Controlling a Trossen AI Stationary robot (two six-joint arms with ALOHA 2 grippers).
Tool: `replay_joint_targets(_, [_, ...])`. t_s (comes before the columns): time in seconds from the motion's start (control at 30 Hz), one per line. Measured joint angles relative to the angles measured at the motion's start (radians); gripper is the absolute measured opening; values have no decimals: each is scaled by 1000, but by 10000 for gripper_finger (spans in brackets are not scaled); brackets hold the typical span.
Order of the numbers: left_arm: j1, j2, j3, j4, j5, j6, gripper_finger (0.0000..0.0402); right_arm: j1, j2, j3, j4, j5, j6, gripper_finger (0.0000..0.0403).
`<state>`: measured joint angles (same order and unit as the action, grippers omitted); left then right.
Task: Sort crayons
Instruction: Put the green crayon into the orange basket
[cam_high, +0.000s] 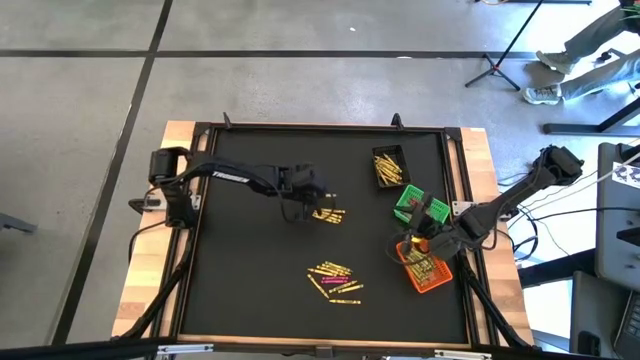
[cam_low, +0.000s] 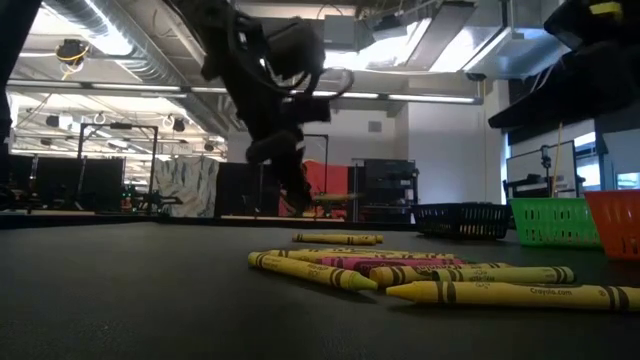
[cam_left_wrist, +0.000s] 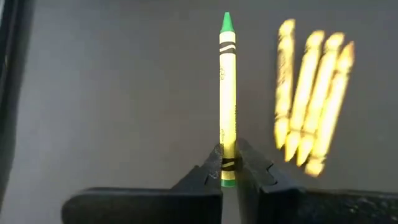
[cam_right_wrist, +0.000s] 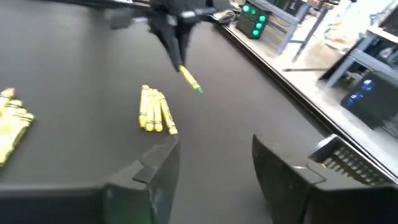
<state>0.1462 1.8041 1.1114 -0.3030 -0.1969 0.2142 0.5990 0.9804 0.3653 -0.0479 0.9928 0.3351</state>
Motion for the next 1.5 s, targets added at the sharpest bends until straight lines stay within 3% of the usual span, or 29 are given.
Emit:
replay_joint_targets(0.17, [-44, -4, -41, 221, 86, 36, 2, -76, 7, 0, 2, -26, -2, 232])
replay_joint_targets(0.33, [-71, -4, -190, 734, 183, 54, 1, -184, 7, 0, 16, -158, -72, 233])
replay_joint_targets(0.47, [-78, 0, -269, 1071, 232, 46, 1, -259, 7, 0, 142, -291, -203, 221])
replay_joint_targets(0.63, [-99, 43, -298, 1295, 243, 5, 3, -338, 25, 0, 392, -452, -382, 208])
replay_joint_targets(0.87, [-109, 92, -296, 1399, 245, -14, 5, -416, 155, 0, 723, -713, -524, 193])
replay_joint_targets(1.07, [-110, 92, -296, 1410, 245, -3, 6, -430, 299, 1, 998, -774, -608, 171])
replay_joint_targets(1.2, [-113, 92, -296, 1411, 244, 2, 6, -430, 333, 22, 1017, -776, -635, 126])
replay_joint_targets(1.37, [-118, 92, -296, 1412, 246, 4, 7, -430, 339, 30, 1003, -776, -660, 27])
replay_joint_targets(1.5, [-117, 92, -296, 1408, 238, -1, 8, -430, 338, 30, 991, -771, -675, 24])
